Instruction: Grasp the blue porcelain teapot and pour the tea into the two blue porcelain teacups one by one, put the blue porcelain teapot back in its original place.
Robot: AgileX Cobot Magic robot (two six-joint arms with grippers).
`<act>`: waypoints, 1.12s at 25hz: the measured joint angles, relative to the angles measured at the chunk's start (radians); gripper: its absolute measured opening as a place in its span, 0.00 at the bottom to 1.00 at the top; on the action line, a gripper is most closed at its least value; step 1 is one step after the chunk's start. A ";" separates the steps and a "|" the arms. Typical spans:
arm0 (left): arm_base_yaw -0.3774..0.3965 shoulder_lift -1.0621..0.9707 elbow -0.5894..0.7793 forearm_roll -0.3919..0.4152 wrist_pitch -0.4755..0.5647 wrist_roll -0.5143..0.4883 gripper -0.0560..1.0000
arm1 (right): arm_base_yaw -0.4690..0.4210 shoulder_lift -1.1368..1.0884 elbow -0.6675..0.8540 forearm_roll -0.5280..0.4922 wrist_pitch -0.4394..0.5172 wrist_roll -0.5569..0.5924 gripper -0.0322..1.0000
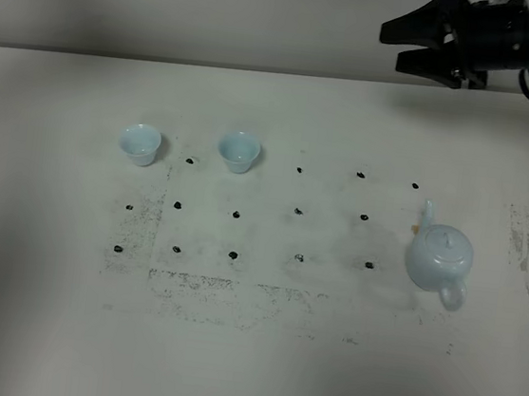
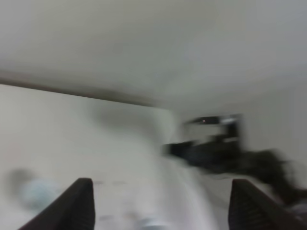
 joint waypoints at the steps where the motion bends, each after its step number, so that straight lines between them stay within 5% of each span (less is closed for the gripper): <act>1: 0.019 -0.060 0.000 0.068 0.000 -0.017 0.63 | -0.015 -0.012 0.000 -0.018 -0.003 -0.005 0.61; 4: 0.049 -0.214 0.000 0.293 0.001 -0.094 0.63 | -0.050 -0.051 0.000 -0.059 -0.005 -0.023 0.61; 8: 0.034 -0.386 0.004 0.436 0.001 -0.160 0.62 | -0.081 -0.089 0.000 -0.071 -0.005 -0.059 0.61; 12: -0.064 -0.557 0.090 0.542 0.001 -0.168 0.62 | -0.089 -0.114 0.000 -0.062 -0.012 -0.089 0.61; 16: -0.163 -0.706 0.269 0.665 0.001 -0.170 0.62 | -0.089 -0.133 0.000 -0.035 -0.024 -0.112 0.61; 28: -0.303 -1.139 0.929 0.996 -0.044 -0.237 0.62 | -0.089 -0.156 -0.071 -0.019 -0.004 -0.124 0.61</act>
